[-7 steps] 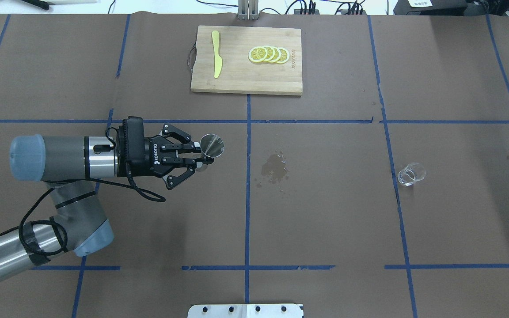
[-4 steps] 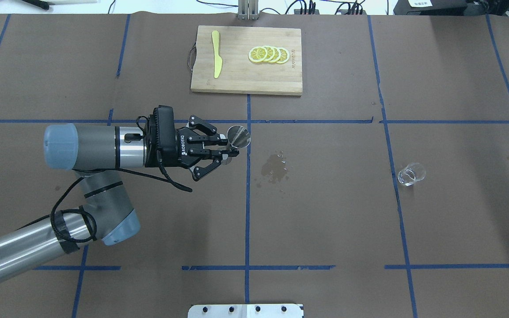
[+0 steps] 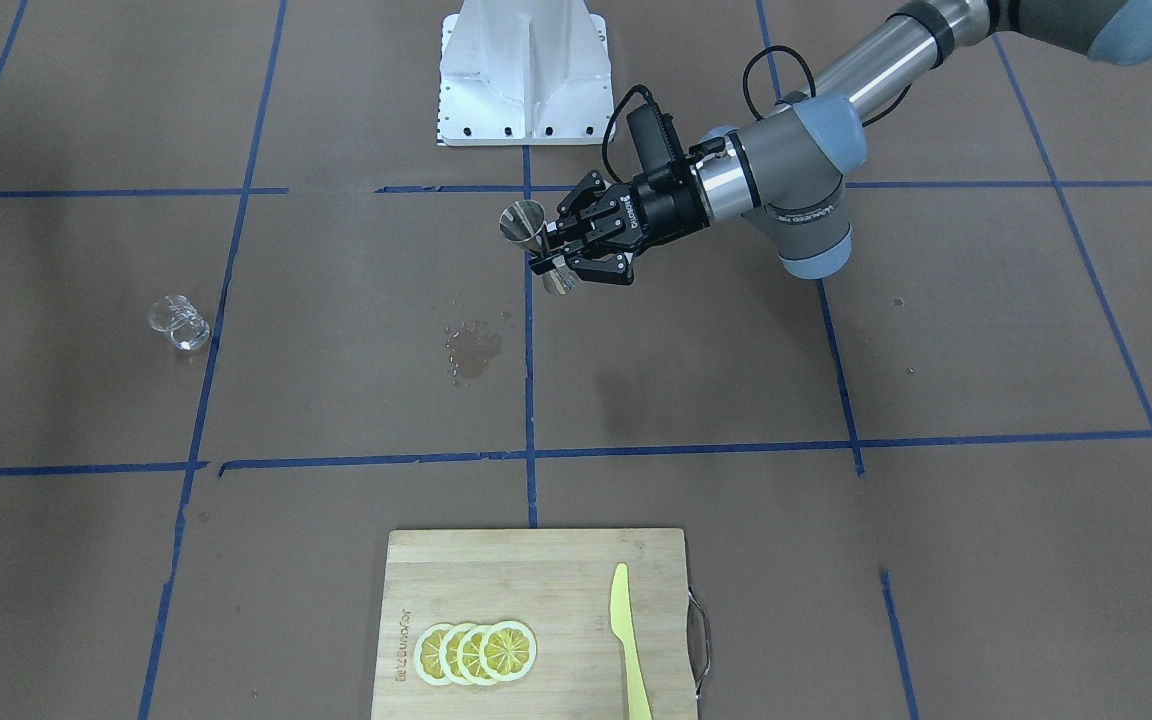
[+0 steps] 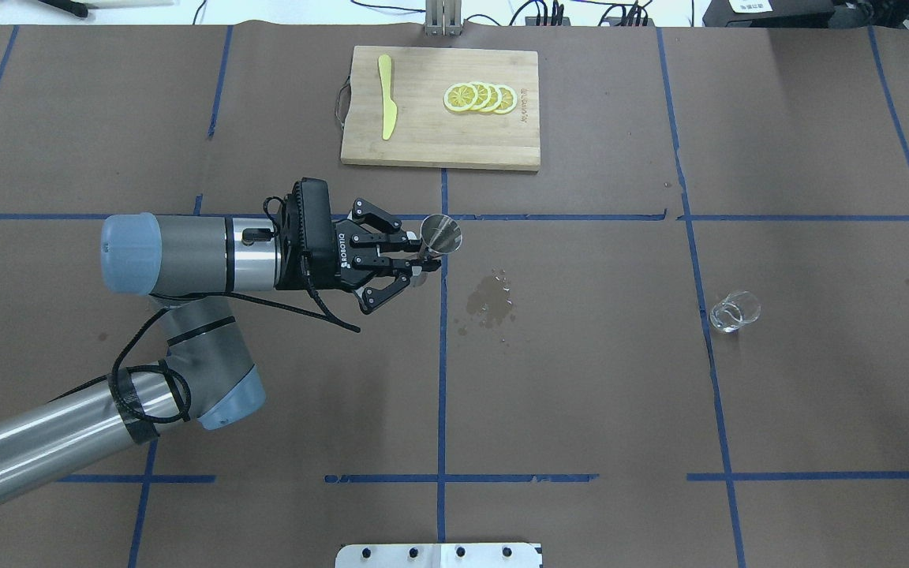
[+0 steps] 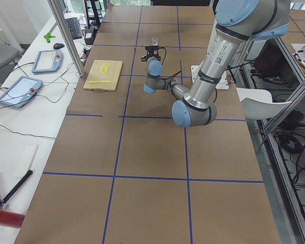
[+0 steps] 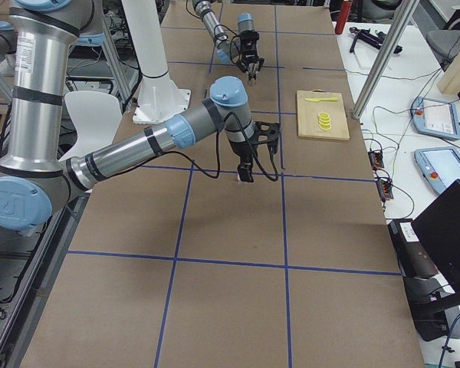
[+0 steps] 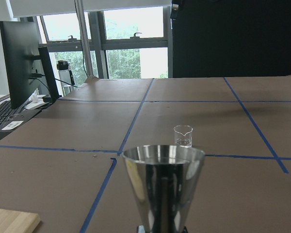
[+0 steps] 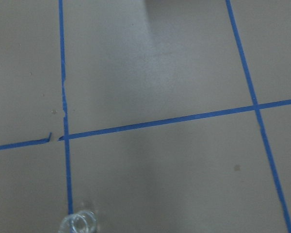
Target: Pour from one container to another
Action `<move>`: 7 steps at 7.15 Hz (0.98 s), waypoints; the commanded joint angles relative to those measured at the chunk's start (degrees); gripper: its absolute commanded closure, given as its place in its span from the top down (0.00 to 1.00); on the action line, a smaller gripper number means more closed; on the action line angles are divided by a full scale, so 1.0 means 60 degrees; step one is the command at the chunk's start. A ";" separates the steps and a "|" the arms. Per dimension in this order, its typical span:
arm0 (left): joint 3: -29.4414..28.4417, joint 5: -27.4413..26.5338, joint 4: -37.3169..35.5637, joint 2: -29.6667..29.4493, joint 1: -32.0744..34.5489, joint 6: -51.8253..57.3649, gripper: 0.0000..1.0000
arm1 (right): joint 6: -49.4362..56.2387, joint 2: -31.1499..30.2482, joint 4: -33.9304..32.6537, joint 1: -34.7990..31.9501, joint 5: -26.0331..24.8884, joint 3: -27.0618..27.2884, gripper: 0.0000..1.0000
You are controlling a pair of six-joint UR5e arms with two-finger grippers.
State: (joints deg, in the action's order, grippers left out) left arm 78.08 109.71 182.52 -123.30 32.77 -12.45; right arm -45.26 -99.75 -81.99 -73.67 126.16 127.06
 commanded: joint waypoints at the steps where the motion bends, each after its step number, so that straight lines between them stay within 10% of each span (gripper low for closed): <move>1: -0.0006 -0.0019 -0.0038 0.0013 0.0031 -0.0005 0.00 | -0.2807 -0.0103 0.2026 0.2250 -0.1974 0.0254 1.00; 7: -0.0021 -0.0033 -0.0053 0.0071 0.0075 -0.0019 0.00 | -0.6953 -0.0675 0.3176 0.8870 -1.1943 -0.0385 1.00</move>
State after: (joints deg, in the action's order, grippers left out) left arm 77.96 109.51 182.20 -122.91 33.18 -12.56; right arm -82.39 -103.71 -63.11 -28.54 67.46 127.10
